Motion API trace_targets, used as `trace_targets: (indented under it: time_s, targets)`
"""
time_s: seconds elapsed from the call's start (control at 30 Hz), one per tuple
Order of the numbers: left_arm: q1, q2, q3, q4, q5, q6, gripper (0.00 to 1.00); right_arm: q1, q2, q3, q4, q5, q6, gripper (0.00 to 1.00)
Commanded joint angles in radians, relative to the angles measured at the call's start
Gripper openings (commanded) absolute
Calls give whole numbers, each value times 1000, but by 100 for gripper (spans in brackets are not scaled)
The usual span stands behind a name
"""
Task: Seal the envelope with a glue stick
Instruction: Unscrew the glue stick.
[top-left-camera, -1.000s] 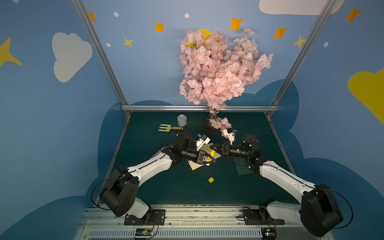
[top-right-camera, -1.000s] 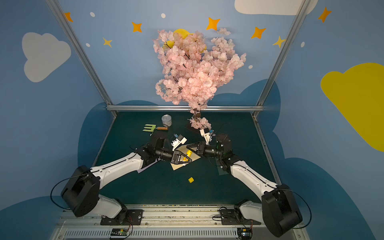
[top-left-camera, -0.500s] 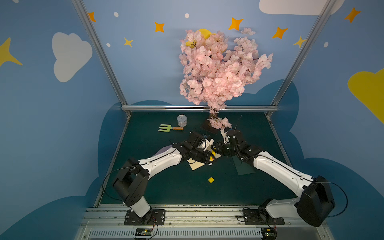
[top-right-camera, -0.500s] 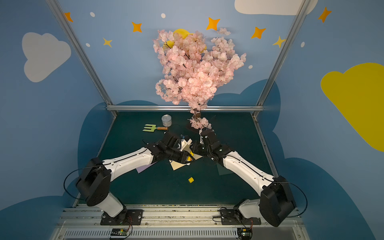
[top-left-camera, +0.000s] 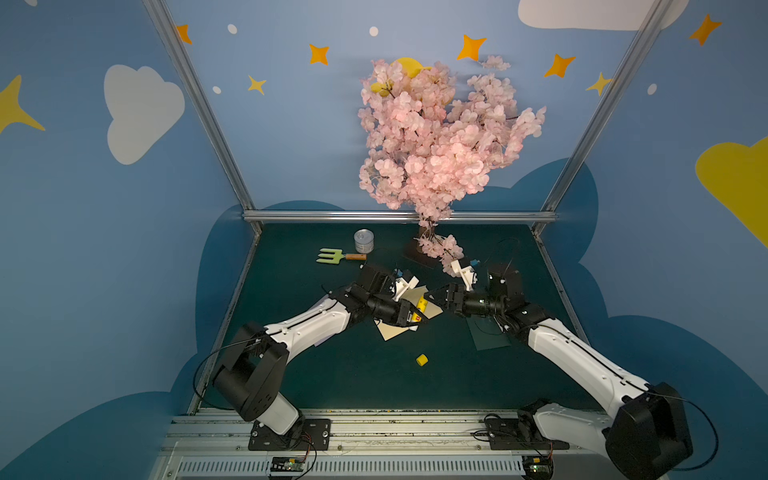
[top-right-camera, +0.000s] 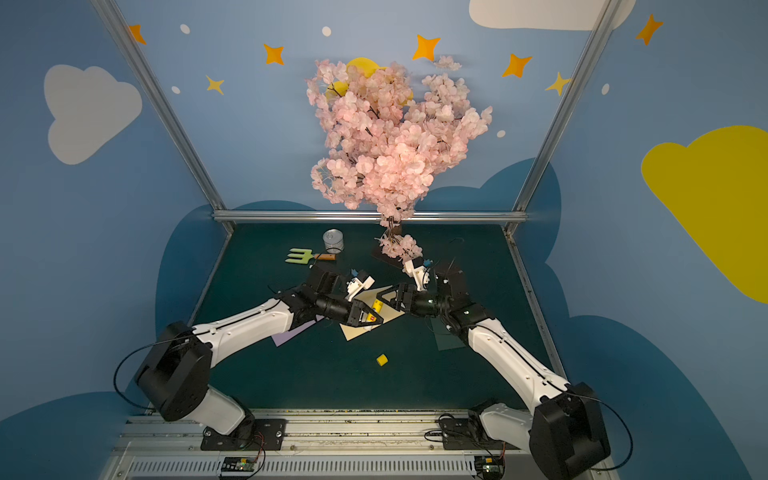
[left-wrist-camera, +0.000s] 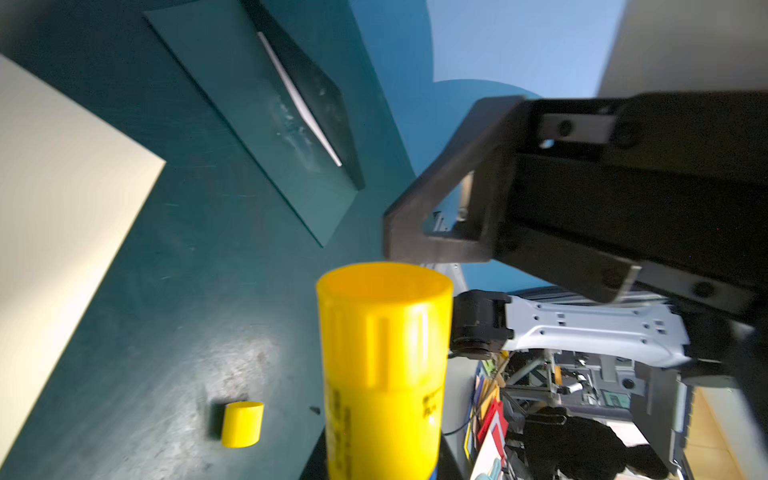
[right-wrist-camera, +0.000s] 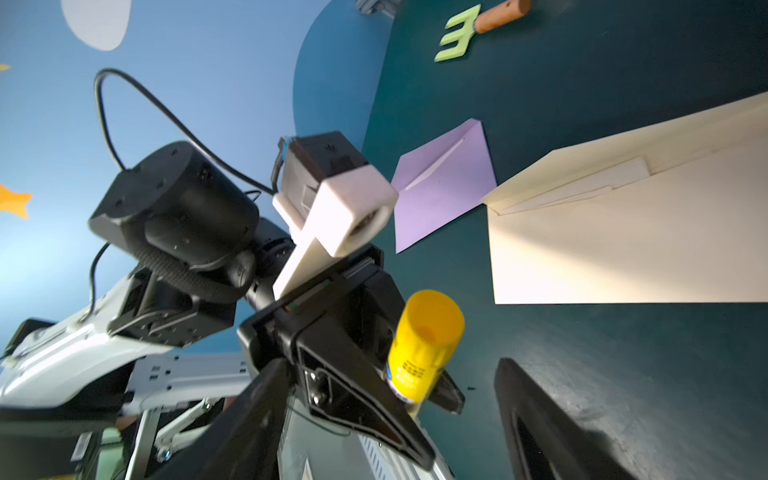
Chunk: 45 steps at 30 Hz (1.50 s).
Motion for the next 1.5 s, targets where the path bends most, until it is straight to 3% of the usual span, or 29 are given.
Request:
trace_targets:
  time_s: [0.0, 0.2, 0.37, 0.6, 0.67, 0.77, 0.87, 1.07, 1.37, 1.47]
  targets:
    - [5, -45, -8, 124, 141, -26, 3, -24, -18, -56, 256, -164, 106, 79]
    - [7, -60, -28, 148, 172, -28, 3, -27, 27, -88, 486, -228, 234, 76]
    - [8, -59, -35, 185, 182, -45, 3, -12, 61, -89, 524, -234, 250, 72]
    - [7, -61, -45, 239, 195, -76, 3, -5, 107, -103, 618, -230, 302, 59]
    - [6, -58, -50, 259, 199, -89, 3, -2, 122, -104, 635, -227, 309, 52]
    - [5, -55, -53, 262, 200, -92, 3, -1, 140, -103, 698, -225, 338, 35]
    - [5, -56, -59, 261, 202, -92, 3, -2, 156, -103, 732, -223, 359, 28]
    - [3, -54, -62, 266, 195, -94, 3, -5, 156, -100, 674, -198, 330, 37]
    - [2, -37, -66, 263, 178, -95, 3, 21, 145, -82, 525, -152, 260, 9]
    - [1, -39, -55, 199, 127, -63, 3, 37, 132, -53, 367, -89, 190, 4]
